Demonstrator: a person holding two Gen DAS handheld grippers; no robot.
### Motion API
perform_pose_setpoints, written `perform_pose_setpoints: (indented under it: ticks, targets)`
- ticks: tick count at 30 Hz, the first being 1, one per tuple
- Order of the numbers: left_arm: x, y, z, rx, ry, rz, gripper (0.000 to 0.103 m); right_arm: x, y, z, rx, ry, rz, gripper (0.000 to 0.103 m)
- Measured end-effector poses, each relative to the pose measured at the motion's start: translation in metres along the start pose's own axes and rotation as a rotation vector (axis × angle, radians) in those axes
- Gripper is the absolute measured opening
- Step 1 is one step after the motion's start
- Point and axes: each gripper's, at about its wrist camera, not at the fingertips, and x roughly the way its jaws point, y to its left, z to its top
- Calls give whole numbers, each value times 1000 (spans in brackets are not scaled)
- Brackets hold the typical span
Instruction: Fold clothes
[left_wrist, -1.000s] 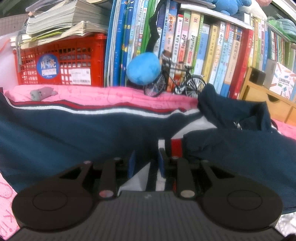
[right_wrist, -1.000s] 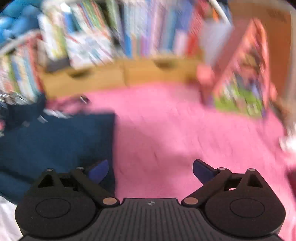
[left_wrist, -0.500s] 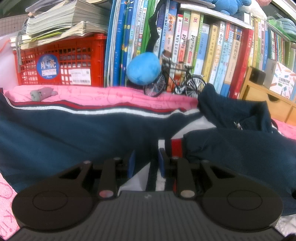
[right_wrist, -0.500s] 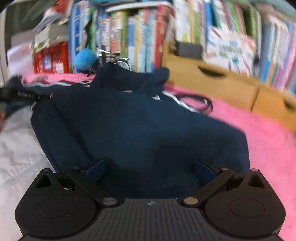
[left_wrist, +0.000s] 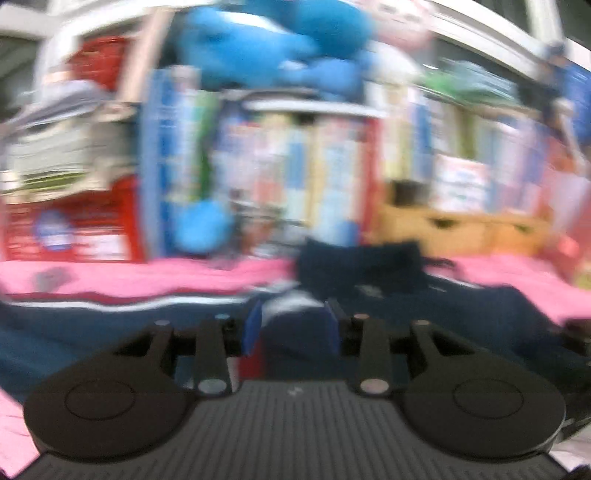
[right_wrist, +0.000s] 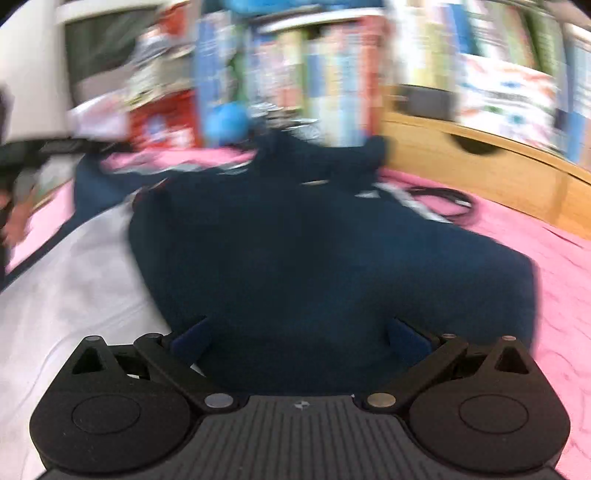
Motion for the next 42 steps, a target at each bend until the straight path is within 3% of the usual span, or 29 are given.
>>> perform_pose_setpoints:
  ticks: [2,5,10,12,15,24,27,28,33,42]
  targets:
    - [12,-21,-5,24,56,-43,35,1,7,-1,-41,12,-26,103]
    - [30,-43,-14,84,111,-50,35,2,5,0,-29,16,-20,103]
    - [55,-36,-32,147,210,31,37,2,6,-1,-22,16,-21,103]
    - [53,-20,-34,151,193,50,37,2,7,-1,-22,16,-23,103]
    - [48,-3,-30,160,207,44,27,3,7,-1,-24,16,-18,103]
    - [41,4,-32,96,192,114,24,4,10,1,-54,17,22,103]
    - [43,13,-28,24,193,148,5,4,9,1,-56,18,25,103]
    - [44,19,-28,-5,192,155,3,4,8,1,-56,18,25,103]
    - [51,34,-24,-91,185,148,3,3,10,1,-62,18,32,103]
    - [54,36,-23,-103,192,141,3,3,10,1,-60,18,32,103]
